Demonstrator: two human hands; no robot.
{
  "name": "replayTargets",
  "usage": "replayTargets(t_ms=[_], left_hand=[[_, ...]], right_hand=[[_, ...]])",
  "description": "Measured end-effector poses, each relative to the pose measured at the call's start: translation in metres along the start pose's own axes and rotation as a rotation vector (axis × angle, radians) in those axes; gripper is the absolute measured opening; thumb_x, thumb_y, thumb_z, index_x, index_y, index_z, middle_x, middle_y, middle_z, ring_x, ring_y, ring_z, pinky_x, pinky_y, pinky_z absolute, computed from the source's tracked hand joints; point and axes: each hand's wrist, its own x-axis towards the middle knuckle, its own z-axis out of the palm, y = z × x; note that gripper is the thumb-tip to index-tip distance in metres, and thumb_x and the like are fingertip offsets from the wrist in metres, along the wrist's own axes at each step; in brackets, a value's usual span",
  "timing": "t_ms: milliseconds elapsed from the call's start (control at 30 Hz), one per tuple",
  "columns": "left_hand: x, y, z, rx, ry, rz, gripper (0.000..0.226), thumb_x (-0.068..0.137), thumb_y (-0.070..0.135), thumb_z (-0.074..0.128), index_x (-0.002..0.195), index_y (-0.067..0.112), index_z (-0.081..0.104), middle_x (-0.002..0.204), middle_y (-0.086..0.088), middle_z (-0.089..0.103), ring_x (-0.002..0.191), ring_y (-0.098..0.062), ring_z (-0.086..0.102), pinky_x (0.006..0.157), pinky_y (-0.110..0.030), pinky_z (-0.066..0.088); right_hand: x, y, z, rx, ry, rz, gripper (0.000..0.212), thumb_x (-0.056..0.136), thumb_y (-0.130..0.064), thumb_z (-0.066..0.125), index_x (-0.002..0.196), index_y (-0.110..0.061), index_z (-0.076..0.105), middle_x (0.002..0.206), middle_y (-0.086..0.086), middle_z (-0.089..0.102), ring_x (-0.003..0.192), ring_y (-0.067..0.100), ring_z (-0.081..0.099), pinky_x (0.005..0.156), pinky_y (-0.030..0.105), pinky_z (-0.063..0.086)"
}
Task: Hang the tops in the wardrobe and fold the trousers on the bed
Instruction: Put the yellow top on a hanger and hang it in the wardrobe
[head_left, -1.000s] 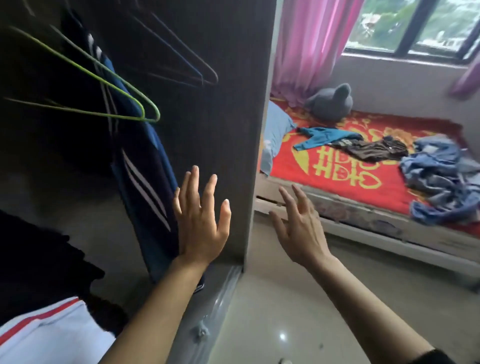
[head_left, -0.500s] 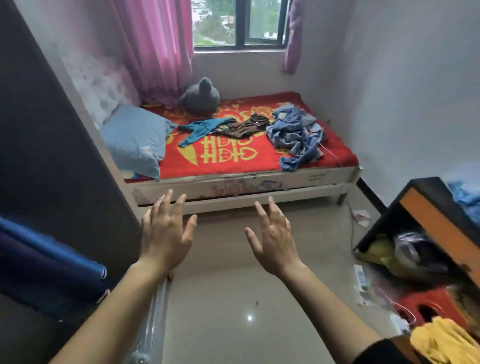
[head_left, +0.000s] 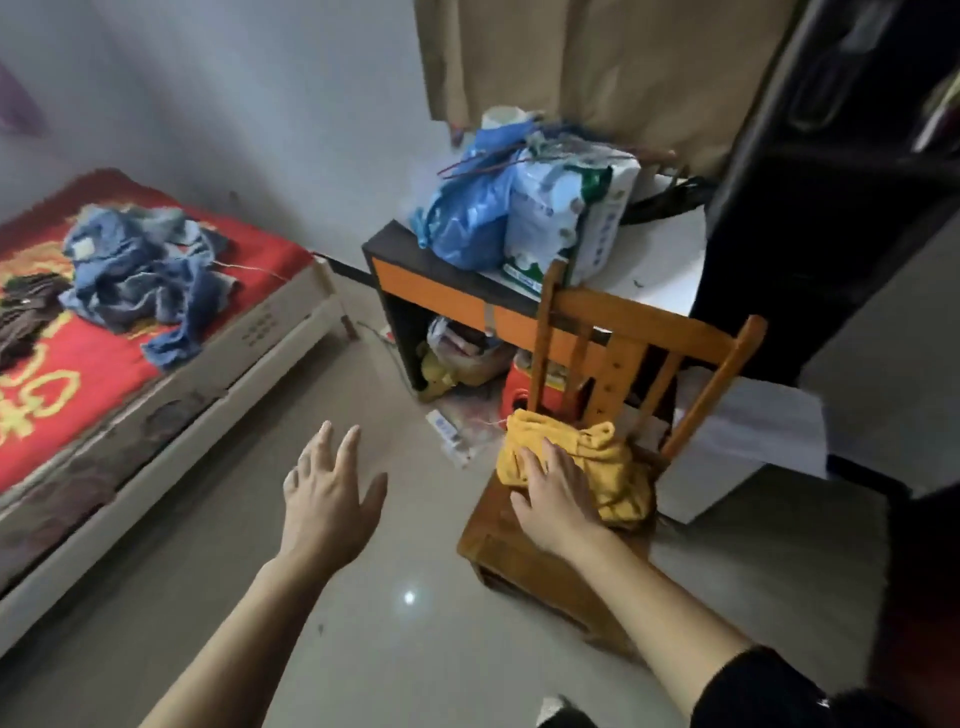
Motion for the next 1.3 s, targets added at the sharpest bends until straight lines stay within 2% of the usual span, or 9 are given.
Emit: replayTargets(t_ms=[200,333,533,767,900,967,1067,1167,1300], left_hand=[[0.052,0.096,0.051,0.077,-0.267,0.219,0.072,0.096,0.054,0.043,0.155,0.027,0.012,0.163,-0.009,0.0,0.15,-0.03,0.007,0.119,-0.046,0.02],[0.092,0.125,0.096,0.084,-0.413,0.35,0.07,0.097,0.051,0.043,0.155,0.028,0.011,0.164,-0.005,-0.001,0.15,-0.03,0.006,0.119,-0.047,0.021],[0.159,0.151,0.196,0.116,-0.563,0.535,0.067,0.099,0.045,0.042,0.154,0.027,0.01,0.164,-0.003,0.001,0.149,-0.028,0.005,0.116,-0.048,0.022],[0.24,0.19,0.332,0.103,-0.542,0.702,0.061,0.099,0.017,0.044,0.154,0.019,0.019,0.164,-0.004,0.005,0.149,-0.028,0.007,0.116,-0.051,0.026],[0.263,0.194,0.402,0.183,-0.628,0.693,0.075,0.096,0.011,0.043,0.156,0.021,-0.001,0.165,0.001,0.0,0.151,-0.021,-0.006,0.117,-0.049,0.017],[0.257,0.186,0.427,0.243,-0.738,0.651,0.079,0.095,0.021,0.05,0.156,0.022,0.0,0.161,-0.002,0.021,0.148,-0.026,0.01,0.113,-0.048,0.024],[0.23,0.16,0.443,0.355,-0.802,0.719,0.071,0.094,0.034,0.055,0.153,0.031,0.015,0.142,-0.001,0.05,0.133,-0.03,0.031,0.103,-0.047,0.031],[0.199,0.124,0.435,0.432,-0.842,0.764,0.05,0.095,0.044,0.051,0.142,0.033,0.038,0.135,0.001,0.056,0.127,-0.027,0.038,0.098,-0.044,0.033],[0.169,0.092,0.395,0.452,-0.878,0.742,0.056,0.092,0.064,0.043,0.135,0.029,0.048,0.136,-0.004,0.049,0.127,-0.029,0.037,0.1,-0.044,0.032]], right_hand=[[-0.004,0.112,0.008,0.092,-0.086,0.322,0.059,0.1,-0.036,0.043,0.154,-0.023,0.022,0.162,0.009,0.008,0.147,0.033,0.018,0.117,0.044,0.024],[0.012,0.148,0.027,0.185,-0.118,0.45,0.059,0.103,-0.032,0.042,0.156,-0.021,0.016,0.164,0.009,-0.001,0.151,0.032,0.005,0.12,0.042,0.018],[0.069,0.176,0.073,0.33,-0.065,0.558,0.064,0.102,-0.025,0.049,0.156,-0.02,0.016,0.165,0.008,-0.001,0.152,0.029,0.008,0.119,0.038,0.023],[0.19,0.218,0.14,0.219,0.039,0.502,0.081,0.093,0.0,0.057,0.157,-0.019,0.011,0.164,-0.009,-0.007,0.125,0.034,0.052,0.091,0.045,0.056],[0.216,0.24,0.193,0.124,-0.009,0.49,0.096,0.094,-0.002,0.056,0.155,-0.031,-0.011,0.165,-0.002,0.002,0.117,0.034,0.058,0.088,0.048,0.057],[0.204,0.24,0.217,0.052,-0.109,0.563,0.086,0.095,-0.009,0.057,0.156,-0.028,0.0,0.157,0.007,0.029,0.113,0.031,0.06,0.087,0.046,0.056],[0.173,0.22,0.259,0.08,-0.156,0.521,0.048,0.095,-0.014,0.054,0.14,-0.023,0.042,0.13,0.01,0.056,0.111,0.035,0.06,0.094,0.048,0.05],[0.135,0.192,0.273,0.231,-0.246,0.578,0.02,0.097,-0.031,0.052,0.113,-0.024,0.061,0.115,0.006,0.059,0.108,0.033,0.059,0.089,0.043,0.05],[0.095,0.172,0.251,0.258,-0.225,0.644,0.032,0.097,-0.022,0.05,0.127,-0.029,0.059,0.134,0.004,0.045,0.116,0.03,0.055,0.094,0.04,0.049]])
